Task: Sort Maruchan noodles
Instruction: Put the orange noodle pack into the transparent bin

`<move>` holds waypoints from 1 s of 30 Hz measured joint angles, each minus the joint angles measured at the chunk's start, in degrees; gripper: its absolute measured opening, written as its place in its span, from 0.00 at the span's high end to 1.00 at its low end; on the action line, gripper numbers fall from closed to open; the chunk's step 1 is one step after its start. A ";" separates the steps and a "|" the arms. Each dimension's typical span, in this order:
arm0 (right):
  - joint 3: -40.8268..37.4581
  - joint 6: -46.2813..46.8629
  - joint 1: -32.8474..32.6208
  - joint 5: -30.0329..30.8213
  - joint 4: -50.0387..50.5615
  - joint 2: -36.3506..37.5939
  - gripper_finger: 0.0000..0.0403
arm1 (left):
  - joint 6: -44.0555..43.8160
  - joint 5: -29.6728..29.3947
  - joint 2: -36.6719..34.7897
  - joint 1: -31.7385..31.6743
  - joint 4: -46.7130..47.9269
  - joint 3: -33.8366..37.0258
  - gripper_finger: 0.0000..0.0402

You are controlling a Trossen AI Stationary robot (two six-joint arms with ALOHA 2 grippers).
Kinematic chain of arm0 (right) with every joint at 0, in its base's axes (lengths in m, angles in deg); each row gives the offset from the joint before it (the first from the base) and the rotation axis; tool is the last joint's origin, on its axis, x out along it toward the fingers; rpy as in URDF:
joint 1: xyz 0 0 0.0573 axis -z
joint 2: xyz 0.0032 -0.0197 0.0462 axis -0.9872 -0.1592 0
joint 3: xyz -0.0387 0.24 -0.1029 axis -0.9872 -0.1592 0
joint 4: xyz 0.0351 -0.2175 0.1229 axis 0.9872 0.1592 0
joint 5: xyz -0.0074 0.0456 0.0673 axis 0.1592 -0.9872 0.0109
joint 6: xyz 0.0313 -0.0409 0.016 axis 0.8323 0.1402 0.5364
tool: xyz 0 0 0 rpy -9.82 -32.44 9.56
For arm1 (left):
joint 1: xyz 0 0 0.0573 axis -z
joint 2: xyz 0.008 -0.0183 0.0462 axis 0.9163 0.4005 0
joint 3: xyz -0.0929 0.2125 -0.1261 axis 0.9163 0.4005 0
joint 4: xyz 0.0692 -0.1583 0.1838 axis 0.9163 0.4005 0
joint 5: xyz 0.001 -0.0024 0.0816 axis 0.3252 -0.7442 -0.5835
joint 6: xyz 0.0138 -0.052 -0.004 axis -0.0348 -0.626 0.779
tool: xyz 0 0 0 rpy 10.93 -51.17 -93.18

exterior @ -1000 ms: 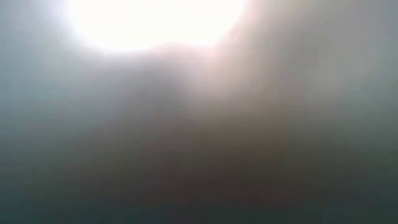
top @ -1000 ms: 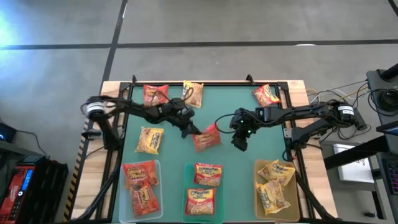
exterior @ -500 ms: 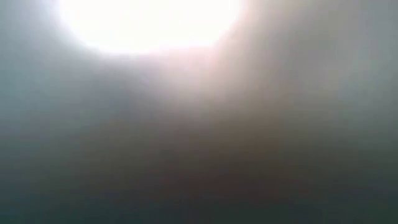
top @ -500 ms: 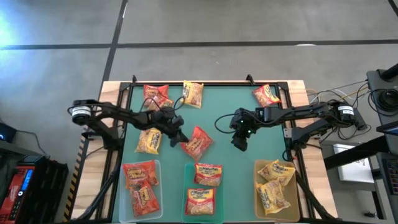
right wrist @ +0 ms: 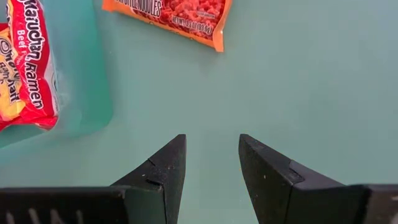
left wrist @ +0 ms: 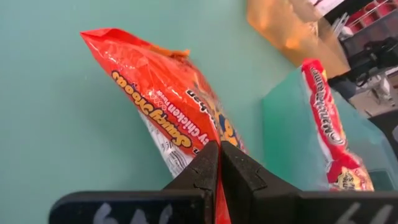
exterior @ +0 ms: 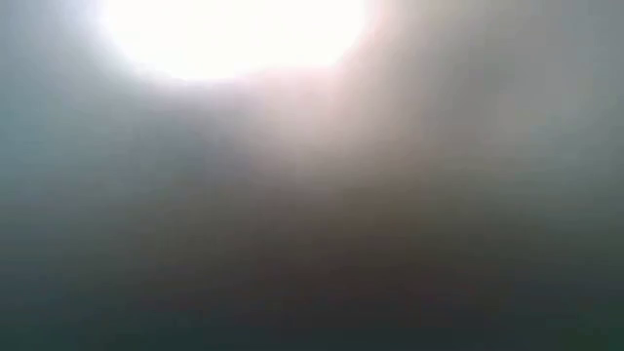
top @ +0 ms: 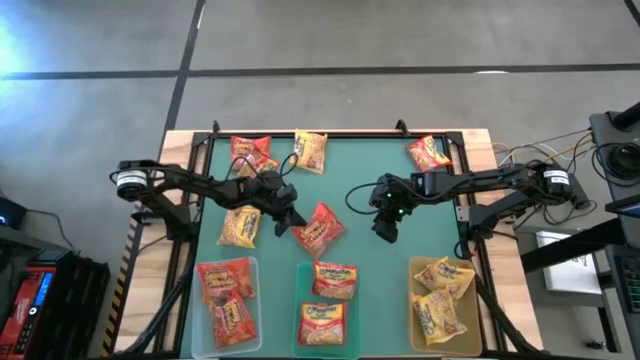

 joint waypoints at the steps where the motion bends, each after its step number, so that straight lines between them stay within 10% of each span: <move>1: 0.00 0.01 0.00 0.02 0.00 0.00 0.65 | -0.30 -0.06 0.00 0.10 -0.53 0.00 1.00; 21: 0.00 -0.59 0.00 1.05 -14.49 0.00 0.65 | -1.33 -5.51 0.00 -0.35 -2.27 -4.23 1.00; 30: 0.00 8.00 -0.26 0.92 -15.65 0.00 0.65 | 1.66 -5.14 0.00 -0.41 13.26 -10.03 0.93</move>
